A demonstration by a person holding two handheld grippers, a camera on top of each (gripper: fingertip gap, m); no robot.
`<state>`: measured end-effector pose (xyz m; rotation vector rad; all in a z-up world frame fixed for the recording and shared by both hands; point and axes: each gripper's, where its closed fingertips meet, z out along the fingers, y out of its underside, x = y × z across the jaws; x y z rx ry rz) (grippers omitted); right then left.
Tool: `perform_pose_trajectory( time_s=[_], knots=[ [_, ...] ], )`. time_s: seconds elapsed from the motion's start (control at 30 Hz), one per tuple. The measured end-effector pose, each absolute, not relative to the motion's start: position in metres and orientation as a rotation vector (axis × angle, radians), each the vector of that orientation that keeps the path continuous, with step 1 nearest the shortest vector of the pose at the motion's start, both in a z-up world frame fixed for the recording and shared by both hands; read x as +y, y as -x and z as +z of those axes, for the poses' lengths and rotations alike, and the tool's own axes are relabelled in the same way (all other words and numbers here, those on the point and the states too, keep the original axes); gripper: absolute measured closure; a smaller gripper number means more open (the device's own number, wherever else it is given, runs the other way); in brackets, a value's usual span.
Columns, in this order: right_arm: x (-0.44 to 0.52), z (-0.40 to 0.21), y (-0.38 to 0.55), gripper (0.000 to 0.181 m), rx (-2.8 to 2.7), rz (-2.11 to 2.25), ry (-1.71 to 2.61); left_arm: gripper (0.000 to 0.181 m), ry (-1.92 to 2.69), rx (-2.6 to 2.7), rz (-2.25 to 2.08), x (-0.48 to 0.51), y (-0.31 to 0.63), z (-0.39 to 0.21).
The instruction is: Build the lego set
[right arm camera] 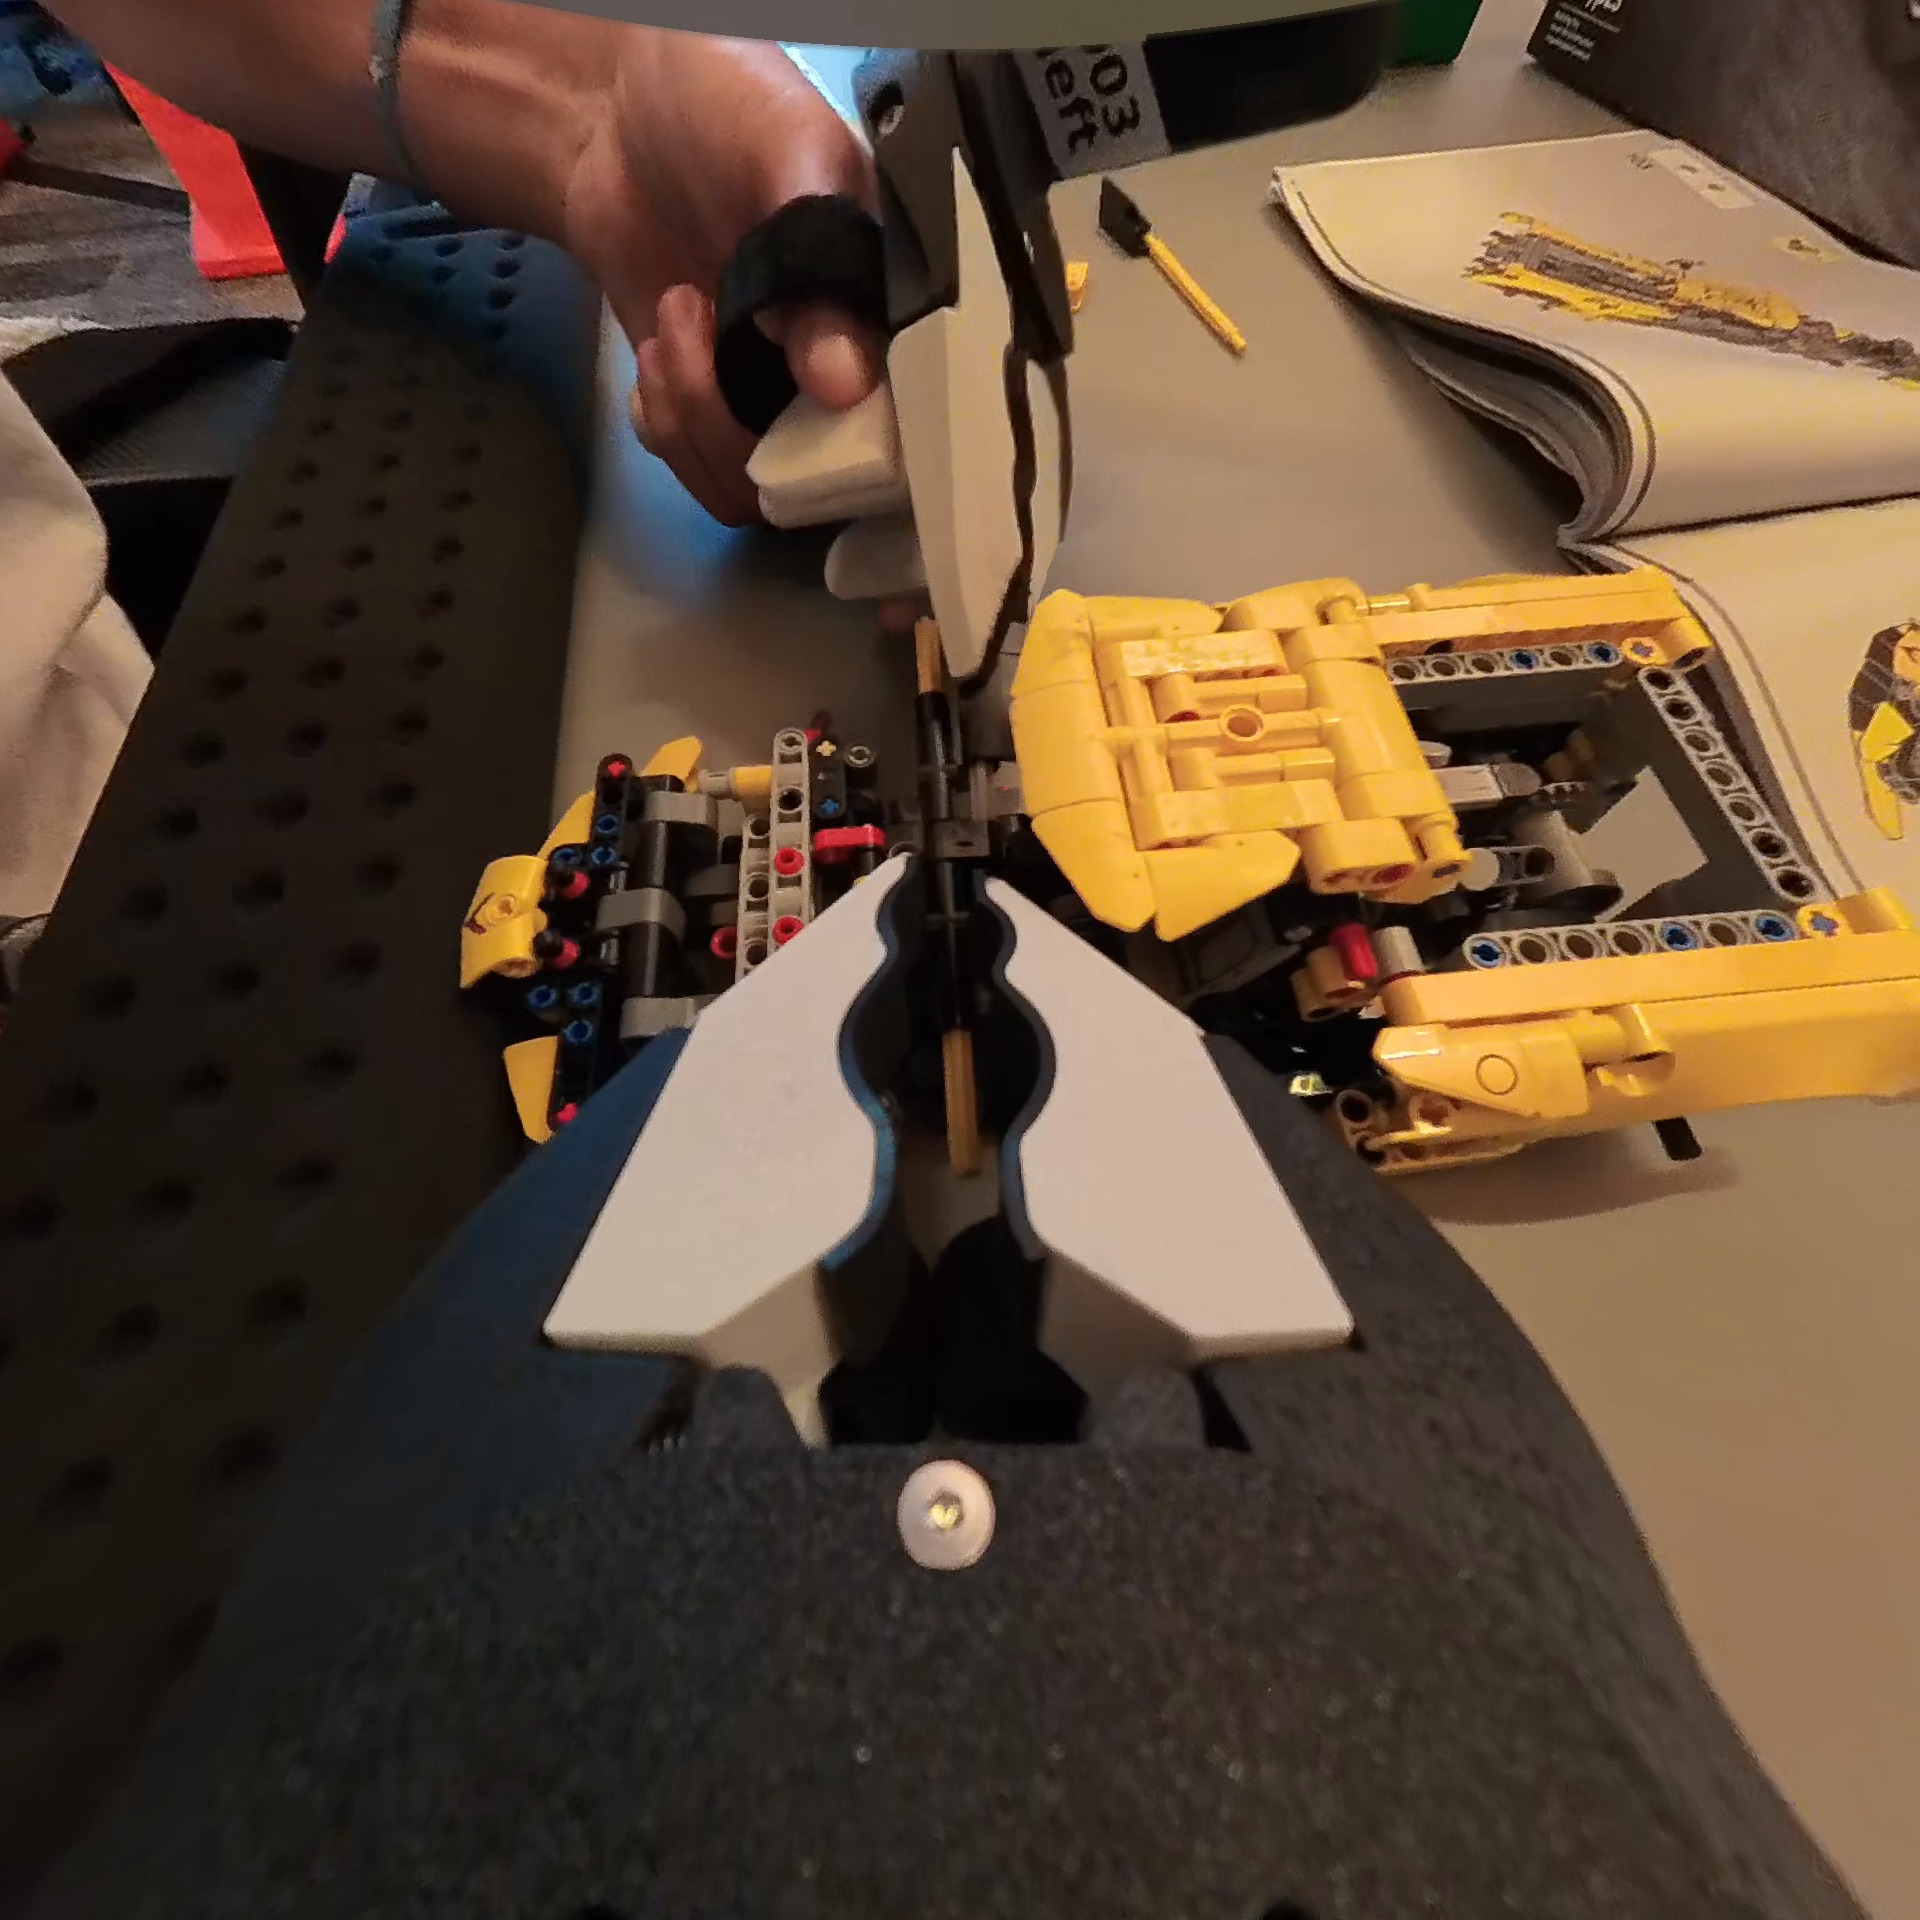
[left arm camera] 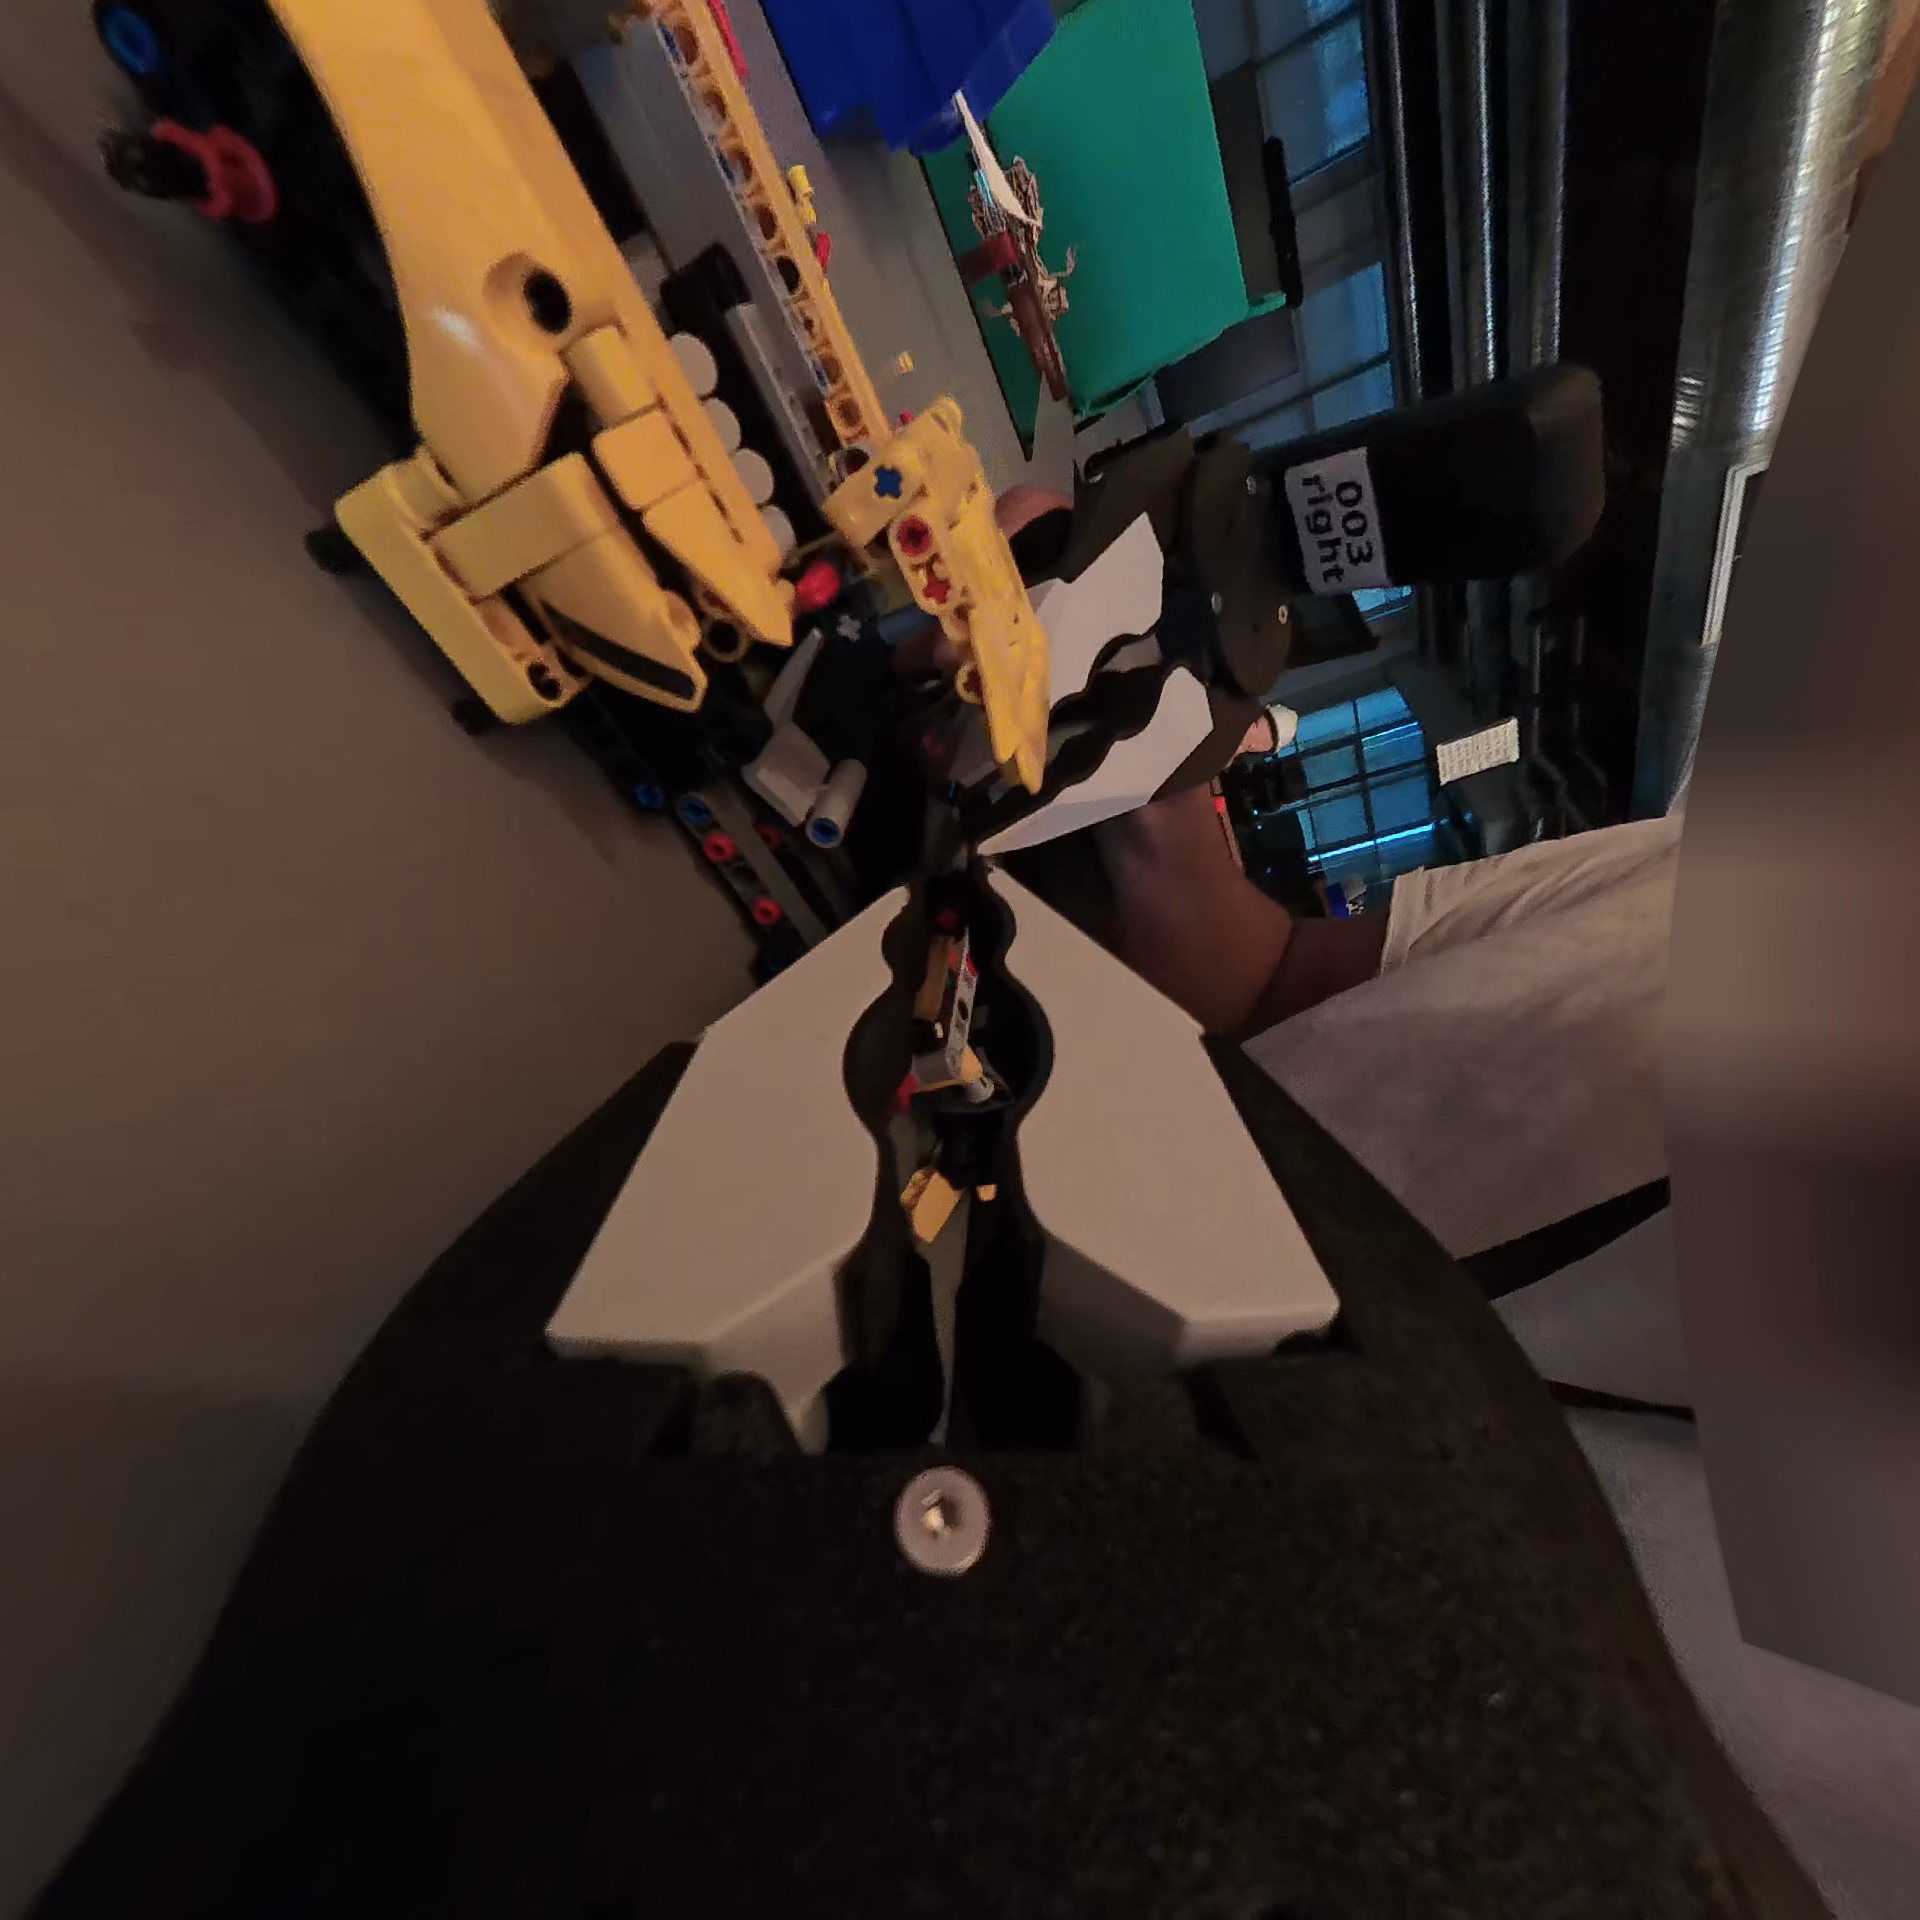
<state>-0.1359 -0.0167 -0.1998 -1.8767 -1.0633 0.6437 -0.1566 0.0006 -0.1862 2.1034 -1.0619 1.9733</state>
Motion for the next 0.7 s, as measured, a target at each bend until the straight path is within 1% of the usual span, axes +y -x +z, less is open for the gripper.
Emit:
perform_pose_trajectory(
  time_s=[0.4,0.57,0.6,0.67,0.7],
  knots=[
    [-0.018,-0.200,0.134,0.175,-1.101,0.631,1.861,0.175,-2.105,-1.094,1.964,-0.004,0.154,-0.187],
    [-0.017,-0.199,0.133,0.174,-1.002,0.632,1.897,0.174,-2.134,-1.102,1.950,-0.005,0.150,-0.190],
    [-0.018,-0.198,0.132,0.173,-0.962,0.626,1.912,0.174,-2.130,-1.104,1.952,-0.006,0.150,-0.190],
    [-0.015,-0.194,0.126,0.162,-0.879,0.539,1.948,0.173,-2.117,-1.083,1.929,-0.008,0.150,-0.191],
    [-0.016,-0.187,0.124,0.160,-0.840,0.507,1.940,0.172,-2.111,-1.083,1.920,-0.008,0.150,-0.191]
  ],
)
